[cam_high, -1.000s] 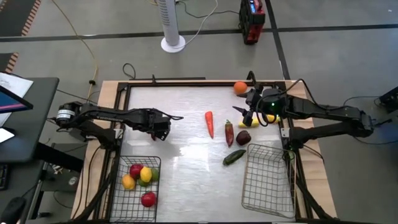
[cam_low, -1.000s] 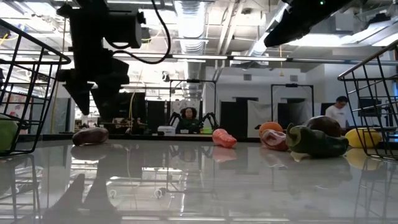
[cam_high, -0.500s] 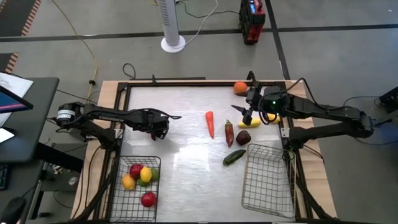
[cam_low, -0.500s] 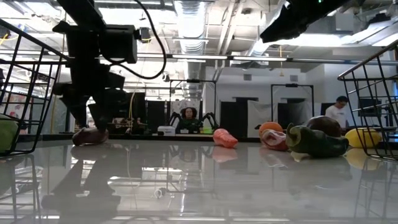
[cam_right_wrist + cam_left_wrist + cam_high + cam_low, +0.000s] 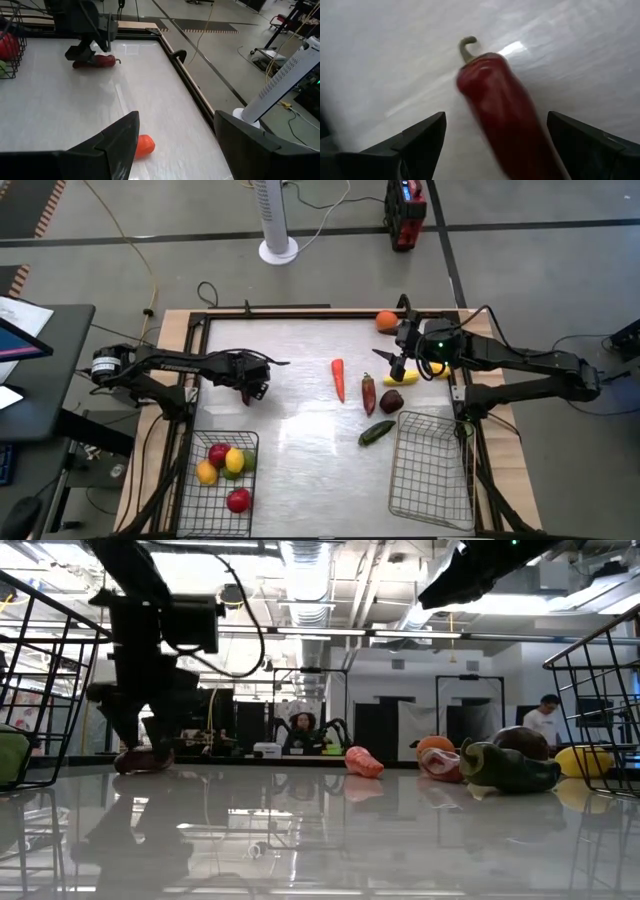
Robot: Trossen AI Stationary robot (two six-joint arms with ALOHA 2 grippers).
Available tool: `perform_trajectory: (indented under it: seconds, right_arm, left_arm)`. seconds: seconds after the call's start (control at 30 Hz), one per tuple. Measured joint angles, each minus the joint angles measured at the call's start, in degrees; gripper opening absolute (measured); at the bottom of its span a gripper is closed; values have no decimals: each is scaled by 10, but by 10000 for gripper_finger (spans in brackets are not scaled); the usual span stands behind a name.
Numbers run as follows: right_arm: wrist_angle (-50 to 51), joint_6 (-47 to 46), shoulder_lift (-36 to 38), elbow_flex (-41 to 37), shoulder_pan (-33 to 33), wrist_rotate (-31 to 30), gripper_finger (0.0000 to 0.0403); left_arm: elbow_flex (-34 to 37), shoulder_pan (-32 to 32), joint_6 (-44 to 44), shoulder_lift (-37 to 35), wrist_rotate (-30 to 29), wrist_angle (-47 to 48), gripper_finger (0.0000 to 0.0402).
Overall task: Sort produce into baskets
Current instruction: Put the left red chili pepper into the gold wire basket
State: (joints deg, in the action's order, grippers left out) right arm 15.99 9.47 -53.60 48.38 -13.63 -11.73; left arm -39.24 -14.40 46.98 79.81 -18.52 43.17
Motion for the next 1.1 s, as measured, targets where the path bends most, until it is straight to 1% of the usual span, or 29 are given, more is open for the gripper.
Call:
perform_trajectory:
  seconds: [0.07,0.13,0.23,0.3,0.4,0.63,0.77,0.87,0.93,1.03,1.1]
  right_arm:
    - [0,0,0,0,0,0,285]
    - [0,0,0,0,0,0,285]
    - [0,0,0,0,0,0,285]
    - [0,0,0,0,0,0,285]
    - [0,0,0,0,0,0,285]
    - [0,0,0,0,0,0,286]
    - [2,0,0,0,0,4,285]
    - [-1,-4,-5,-1,-1,36,285]
    - [-7,-5,-13,-5,-4,59,286]
    - [-37,-23,-36,-12,-4,107,285]
    - [-90,-36,-57,-26,-4,153,285]
  left_arm:
    - [12,-5,-3,0,17,-34,336]
    - [13,-4,-8,0,18,-53,336]
    - [7,-3,-17,0,13,-58,334]
    - [7,-3,-19,0,15,-56,324]
    - [9,-3,-24,0,16,-54,295]
    - [9,-3,-55,0,24,-50,202]
    - [-6,-3,-84,0,25,-58,158]
    - [-32,2,-123,0,23,-86,139]
    - [-53,8,-160,0,22,-119,135]
    - [-78,21,-227,0,21,-197,142]
    - [-87,33,-281,0,21,-272,148]
